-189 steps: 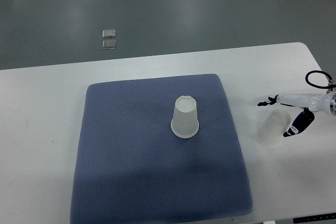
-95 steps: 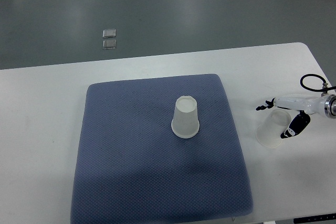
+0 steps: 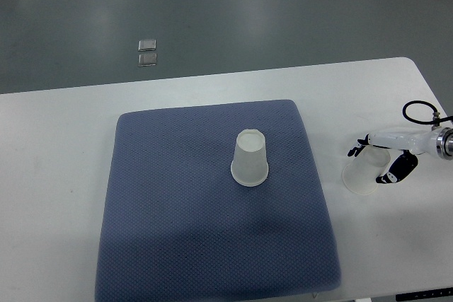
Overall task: Stack paper cups
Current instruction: 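Close the right hand fingers around the loose white paper cup, then lift the held cup and carry it over the cup on the pad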
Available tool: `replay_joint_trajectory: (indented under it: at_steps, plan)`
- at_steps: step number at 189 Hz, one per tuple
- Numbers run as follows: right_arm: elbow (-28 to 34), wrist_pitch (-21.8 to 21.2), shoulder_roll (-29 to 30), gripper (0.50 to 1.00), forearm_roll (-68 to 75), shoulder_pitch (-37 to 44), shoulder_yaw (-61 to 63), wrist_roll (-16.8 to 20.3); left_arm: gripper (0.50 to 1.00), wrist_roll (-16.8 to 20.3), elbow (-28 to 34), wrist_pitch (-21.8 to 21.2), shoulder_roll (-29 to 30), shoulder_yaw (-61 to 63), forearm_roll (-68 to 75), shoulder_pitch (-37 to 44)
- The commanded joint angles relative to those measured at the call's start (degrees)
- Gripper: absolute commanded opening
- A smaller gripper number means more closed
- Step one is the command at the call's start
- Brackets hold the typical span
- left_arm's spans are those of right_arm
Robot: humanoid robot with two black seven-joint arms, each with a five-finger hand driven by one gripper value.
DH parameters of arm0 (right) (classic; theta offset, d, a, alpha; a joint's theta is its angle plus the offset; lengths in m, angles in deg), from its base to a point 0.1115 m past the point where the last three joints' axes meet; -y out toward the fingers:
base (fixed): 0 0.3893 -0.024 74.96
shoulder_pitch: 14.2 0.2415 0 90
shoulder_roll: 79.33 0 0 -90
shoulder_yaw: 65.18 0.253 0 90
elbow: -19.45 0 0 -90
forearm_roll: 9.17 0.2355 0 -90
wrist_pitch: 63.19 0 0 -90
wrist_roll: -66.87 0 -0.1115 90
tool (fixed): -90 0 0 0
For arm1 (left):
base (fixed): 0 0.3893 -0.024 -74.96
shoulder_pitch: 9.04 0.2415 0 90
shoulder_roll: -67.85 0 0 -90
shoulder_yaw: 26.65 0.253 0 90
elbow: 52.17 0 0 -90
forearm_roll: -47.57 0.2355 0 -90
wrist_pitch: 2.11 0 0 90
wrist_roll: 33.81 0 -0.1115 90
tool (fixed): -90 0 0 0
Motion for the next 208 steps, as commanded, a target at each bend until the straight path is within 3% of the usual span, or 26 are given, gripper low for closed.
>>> replay_joint_trajectory:
  at_steps: [1, 41, 101, 141, 165, 193, 208]
  plan:
    - [0.3, 0.0, 0.0, 0.764, 0.0, 0.1, 0.0, -0.2, 1.000, 0.0, 0.0, 0.0, 0.0, 0.0, 0.0, 0.0]
    - [0.9, -0.5, 0.0, 0.691, 0.1, 0.3, 0.2, -0.4, 1.000, 0.0, 0.0, 0.0, 0.0, 0.0, 0.0, -0.1]
    - [1.2, -1.5, 0.0, 0.660, 0.5, 2.6, 0.8, -2.1, 1.000, 0.0, 0.0, 0.0, 0.0, 0.0, 0.0, 0.0]
    - [1.2, -6.6, -0.5, 0.648, 2.2, 8.5, 1.0, -4.7, 1.000, 0.0, 0.0, -0.1, 0.0, 0.0, 0.0, 0.0]
    - [1.2, -10.6, -0.2, 0.609, 6.0, 13.4, 0.9, -7.2, 1.000, 0.0, 0.0, -0.1, 0.0, 0.0, 0.0, 0.0]
    - [1.2, -13.4, 0.0, 0.513, 7.9, 18.6, 1.0, -9.3, 1.000, -0.1, 0.0, 0.0, 0.0, 0.0, 0.0, 0.0]
    - [1.2, -14.2, 0.6, 0.507, 8.3, 20.3, 1.0, -9.4, 1.000, 0.0, -0.1, 0.0, 0.0, 0.0, 0.0, 0.0]
